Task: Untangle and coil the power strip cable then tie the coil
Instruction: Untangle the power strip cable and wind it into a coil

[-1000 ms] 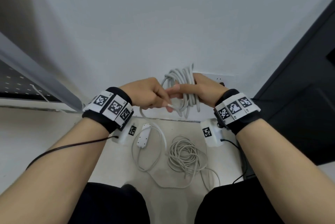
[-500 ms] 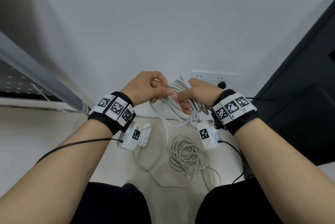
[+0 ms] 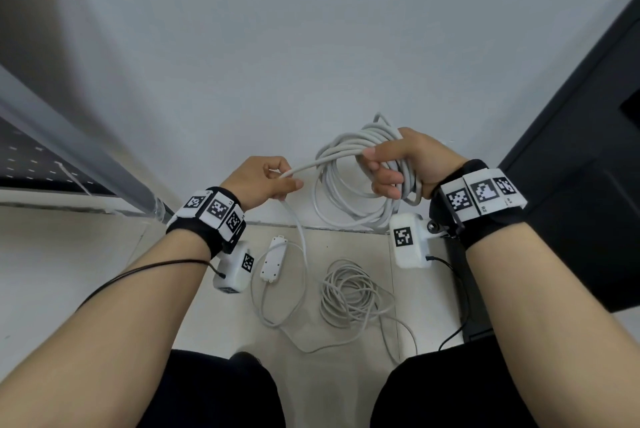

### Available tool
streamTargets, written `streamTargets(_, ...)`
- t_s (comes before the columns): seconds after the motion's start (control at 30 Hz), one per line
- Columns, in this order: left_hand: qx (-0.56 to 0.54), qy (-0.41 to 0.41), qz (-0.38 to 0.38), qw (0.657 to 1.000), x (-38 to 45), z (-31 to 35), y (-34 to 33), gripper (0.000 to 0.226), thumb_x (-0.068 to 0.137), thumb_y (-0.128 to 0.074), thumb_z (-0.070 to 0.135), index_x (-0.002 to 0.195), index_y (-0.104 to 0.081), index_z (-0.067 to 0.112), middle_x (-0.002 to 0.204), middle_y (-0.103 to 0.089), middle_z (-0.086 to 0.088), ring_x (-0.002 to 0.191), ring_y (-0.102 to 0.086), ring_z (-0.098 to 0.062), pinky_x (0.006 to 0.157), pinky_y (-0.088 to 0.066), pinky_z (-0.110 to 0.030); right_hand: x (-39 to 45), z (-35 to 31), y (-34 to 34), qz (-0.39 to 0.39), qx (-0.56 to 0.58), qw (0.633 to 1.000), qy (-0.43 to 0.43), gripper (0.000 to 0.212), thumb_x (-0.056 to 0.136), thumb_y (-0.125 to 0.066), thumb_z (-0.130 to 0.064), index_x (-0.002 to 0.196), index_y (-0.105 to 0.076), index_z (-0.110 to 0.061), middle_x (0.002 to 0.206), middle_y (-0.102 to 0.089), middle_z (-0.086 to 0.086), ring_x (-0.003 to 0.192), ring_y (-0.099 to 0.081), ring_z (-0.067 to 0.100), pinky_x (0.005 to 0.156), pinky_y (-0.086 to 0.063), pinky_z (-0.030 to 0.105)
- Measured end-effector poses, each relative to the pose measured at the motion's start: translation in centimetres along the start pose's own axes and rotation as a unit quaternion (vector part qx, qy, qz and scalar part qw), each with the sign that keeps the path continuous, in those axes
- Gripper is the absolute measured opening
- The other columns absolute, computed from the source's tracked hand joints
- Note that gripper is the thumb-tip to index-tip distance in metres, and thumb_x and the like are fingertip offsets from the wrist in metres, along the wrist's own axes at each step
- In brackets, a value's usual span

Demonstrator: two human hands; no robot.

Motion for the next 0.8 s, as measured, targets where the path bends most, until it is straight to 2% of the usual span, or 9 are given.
streamTargets(0.07,-0.016,0.033,-0.025,0.999,0.1,-1.3,0.0,0.02,0.087,-0.072,0.021,0.071,-0.064,0.012,0.069,-0.071,-0.006,0.079,-0.069,-0.02,0.082,-0.057,-0.031,-0.3,-0.2,0.1,0.007,0.004,1.0,0.006,0.022,0.08,-0.057,-0.015,0.063,-0.049,-0.004,0.041,-0.034,0.006,0.034,-0.033,0.019,0.058,-0.026,0.037)
streamTargets(0.13,-0.011,0.081,-0.04,0.996,0.2,-3.0,0.4,0.019,0.091,-0.067,0.022,0.075,-0.071,0.013,0.087,-0.076,-0.005,0.094,-0.066,-0.017,0.08,-0.056,-0.027,-0.5,-0.4,0.4,0.018,0.009,1.0,0.017,0.022,0.079,-0.057,-0.016,0.062,-0.05,-0.004,0.041,-0.034,0.006,0.034,-0.034,0.019,0.06,-0.026,0.038)
streamTargets(0.2,0.001,0.122,-0.04,0.992,0.4,-4.7,0.9,0.019,0.094,-0.063,0.022,0.079,-0.069,0.011,0.092,-0.077,-0.005,0.085,-0.064,-0.011,0.078,-0.056,-0.025,-0.8,-0.6,0.7,0.026,0.008,0.999,0.026,0.022,0.08,-0.057,-0.016,0.062,-0.05,-0.004,0.04,-0.034,0.005,0.034,-0.035,0.02,0.061,-0.028,0.038)
streamTargets(0.33,-0.003,0.211,-0.047,0.976,-0.3,-7.9,1.9,0.016,0.096,-0.057,0.012,0.081,-0.052,0.011,0.085,-0.075,-0.018,0.054,-0.066,-0.01,0.073,-0.057,-0.032,-1.0,-0.9,1.0,0.031,-0.001,0.999,0.038,0.021,0.081,-0.055,-0.016,0.065,-0.048,-0.006,0.04,-0.035,0.004,0.034,-0.037,0.02,0.061,-0.03,0.037)
streamTargets(0.37,0.01,0.232,-0.048,0.971,-0.7,-8.6,2.1,0.012,0.096,-0.057,0.012,0.085,-0.053,0.009,0.084,-0.075,-0.018,0.055,-0.067,-0.012,0.073,-0.057,-0.032,-1.0,-0.9,0.9,0.031,-0.005,0.999,0.038,0.021,0.081,-0.056,-0.016,0.065,-0.048,-0.005,0.04,-0.035,0.004,0.034,-0.037,0.02,0.061,-0.029,0.038)
streamTargets(0.43,0.026,0.271,-0.052,0.961,-1.4,-9.9,2.2,0.004,0.096,-0.056,0.012,0.093,-0.056,0.009,0.084,-0.076,-0.016,0.07,-0.073,-0.017,0.073,-0.056,-0.032,-0.9,-0.9,0.6,0.03,-0.015,0.999,0.033,0.021,0.08,-0.057,-0.016,0.065,-0.049,-0.004,0.04,-0.034,0.006,0.034,-0.036,0.02,0.061,-0.029,0.038)
streamTargets(0.53,0.046,0.33,-0.065,0.941,-2.0,-10.8,2.0,0.005,0.096,-0.054,0.014,0.097,-0.056,0.01,0.09,-0.076,-0.017,0.086,-0.073,-0.021,0.08,-0.054,-0.034,-0.7,-0.6,0.1,0.03,-0.023,0.999,0.027,0.022,0.079,-0.058,-0.016,0.063,-0.049,-0.004,0.04,-0.033,0.006,0.034,-0.035,0.02,0.061,-0.029,0.038)
streamTargets(0.63,0.059,0.389,-0.102,0.914,-2.5,-11.7,1.8,0.009,0.092,-0.054,0.017,0.093,-0.06,0.01,0.096,-0.076,-0.015,0.093,-0.073,-0.024,0.086,-0.049,-0.033,-0.7,-0.5,0.1,0.033,-0.029,0.999,0.024,0.023,0.08,-0.059,-0.017,0.063,-0.049,-0.004,0.04,-0.033,0.006,0.035,-0.035,0.02,0.062,-0.03,0.039)
streamTargets(0.8,0.096,0.418,-0.153,0.89,-2.6,-13.3,1.8,0.019,0.092,-0.06,0.029,0.085,-0.071,0.015,0.101,-0.076,-0.005,0.095,-0.073,-0.019,0.083,-0.047,-0.03,-0.8,-0.4,0.2,0.033,-0.036,0.998,0.027,0.023,0.08,-0.059,-0.017,0.064,-0.049,-0.004,0.042,-0.033,0.007,0.035,-0.035,0.02,0.061,-0.03,0.039)
Point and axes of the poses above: each hand's wrist, its own x-axis towards the middle knuckle, its own y-axis out of the back of the hand, z = x × y, the point moved 3 cm from there along x, towards the middle knuckle
